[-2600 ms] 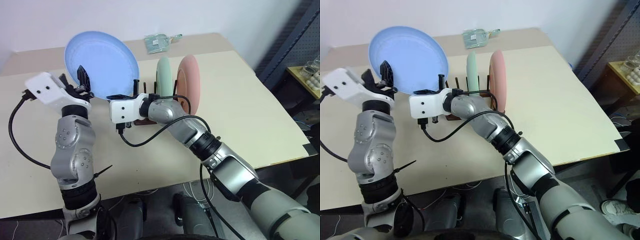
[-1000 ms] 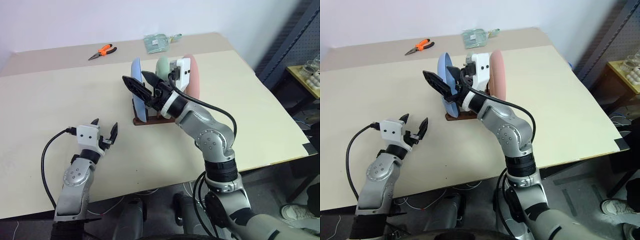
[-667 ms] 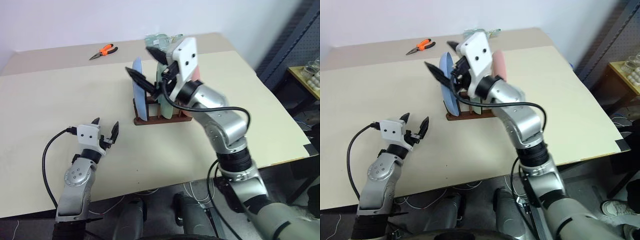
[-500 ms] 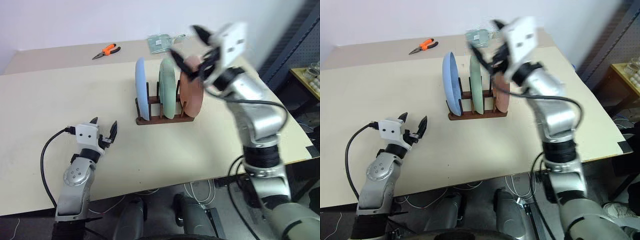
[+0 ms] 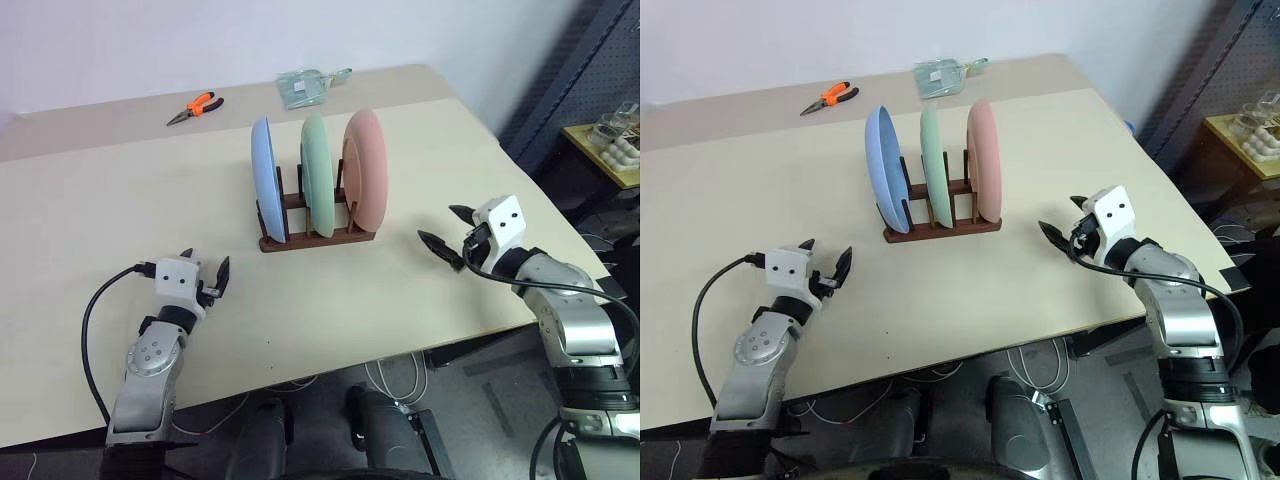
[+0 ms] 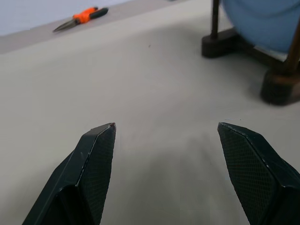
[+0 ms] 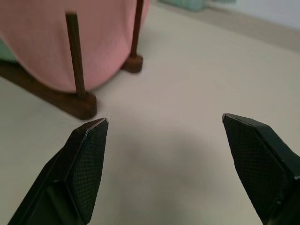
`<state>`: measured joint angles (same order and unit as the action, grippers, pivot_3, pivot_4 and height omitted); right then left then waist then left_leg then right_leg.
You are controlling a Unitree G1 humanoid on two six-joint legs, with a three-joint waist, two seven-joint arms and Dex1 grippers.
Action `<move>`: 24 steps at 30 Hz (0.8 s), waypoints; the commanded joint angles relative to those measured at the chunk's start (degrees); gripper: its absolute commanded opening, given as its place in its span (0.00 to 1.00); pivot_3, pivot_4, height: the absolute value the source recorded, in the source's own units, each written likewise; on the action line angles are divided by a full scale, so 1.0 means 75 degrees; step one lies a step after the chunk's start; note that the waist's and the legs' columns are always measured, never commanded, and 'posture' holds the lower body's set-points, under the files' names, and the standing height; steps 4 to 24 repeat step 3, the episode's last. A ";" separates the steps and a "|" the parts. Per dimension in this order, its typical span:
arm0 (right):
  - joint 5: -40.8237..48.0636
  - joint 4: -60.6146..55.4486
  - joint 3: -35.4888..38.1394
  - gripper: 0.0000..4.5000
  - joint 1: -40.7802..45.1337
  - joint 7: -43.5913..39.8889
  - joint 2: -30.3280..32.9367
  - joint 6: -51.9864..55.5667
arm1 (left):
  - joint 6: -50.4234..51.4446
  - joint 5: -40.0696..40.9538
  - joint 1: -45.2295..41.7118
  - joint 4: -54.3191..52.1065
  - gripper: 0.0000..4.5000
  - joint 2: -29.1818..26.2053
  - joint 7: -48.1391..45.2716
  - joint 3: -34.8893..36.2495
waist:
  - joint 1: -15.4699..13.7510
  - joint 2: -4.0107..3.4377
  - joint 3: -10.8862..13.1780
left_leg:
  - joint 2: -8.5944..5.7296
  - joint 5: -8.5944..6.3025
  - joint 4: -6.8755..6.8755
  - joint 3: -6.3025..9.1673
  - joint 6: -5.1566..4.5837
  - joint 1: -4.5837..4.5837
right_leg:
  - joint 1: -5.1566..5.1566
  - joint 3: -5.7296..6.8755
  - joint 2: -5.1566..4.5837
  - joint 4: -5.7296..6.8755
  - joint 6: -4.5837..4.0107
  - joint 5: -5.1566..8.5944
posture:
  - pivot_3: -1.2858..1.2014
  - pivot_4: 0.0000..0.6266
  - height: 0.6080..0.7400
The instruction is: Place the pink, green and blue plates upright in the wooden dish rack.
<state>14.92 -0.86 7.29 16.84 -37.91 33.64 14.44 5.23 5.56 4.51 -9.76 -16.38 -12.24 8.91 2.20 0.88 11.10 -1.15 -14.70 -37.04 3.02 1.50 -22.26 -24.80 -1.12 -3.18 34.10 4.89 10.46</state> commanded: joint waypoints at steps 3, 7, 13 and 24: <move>-0.0036 0.0069 -0.0057 0.88 0.0275 -0.0051 -0.0112 -0.0317 | -0.0166 0.0038 0.0092 -0.0336 0.79 -0.0061 0.0056 0.0314 | -0.0065 0.0000 0.0000 | -0.0002 0.0000 -0.0005 -0.0001 0.0000 -0.0003 | 0.0000 -0.0001 -0.0007 -0.0001 -0.0001 0.0000 | 0.52 0.24 0.99; -0.0036 0.0069 -0.0057 0.88 0.0275 -0.0051 -0.0112 -0.0317 | -0.0166 0.0038 0.0092 -0.0336 0.79 -0.0061 0.0056 0.0314 | -0.0065 0.0000 0.0000 | -0.0002 0.0000 -0.0005 -0.0001 0.0000 -0.0003 | 0.0000 -0.0001 -0.0007 -0.0001 -0.0001 0.0000 | 0.52 0.24 0.99; -0.0036 0.0069 -0.0057 0.88 0.0275 -0.0051 -0.0112 -0.0317 | -0.0166 0.0038 0.0092 -0.0336 0.79 -0.0061 0.0056 0.0314 | -0.0065 0.0000 0.0000 | -0.0002 0.0000 -0.0005 -0.0001 0.0000 -0.0003 | 0.0000 -0.0001 -0.0007 -0.0001 -0.0001 0.0000 | 0.52 0.24 0.99; -0.0036 0.0069 -0.0057 0.88 0.0275 -0.0051 -0.0112 -0.0317 | -0.0166 0.0038 0.0092 -0.0336 0.79 -0.0061 0.0056 0.0314 | -0.0065 0.0000 0.0000 | -0.0002 0.0000 -0.0005 -0.0001 0.0000 -0.0003 | 0.0000 -0.0001 -0.0007 -0.0001 -0.0001 0.0000 | 0.52 0.24 0.99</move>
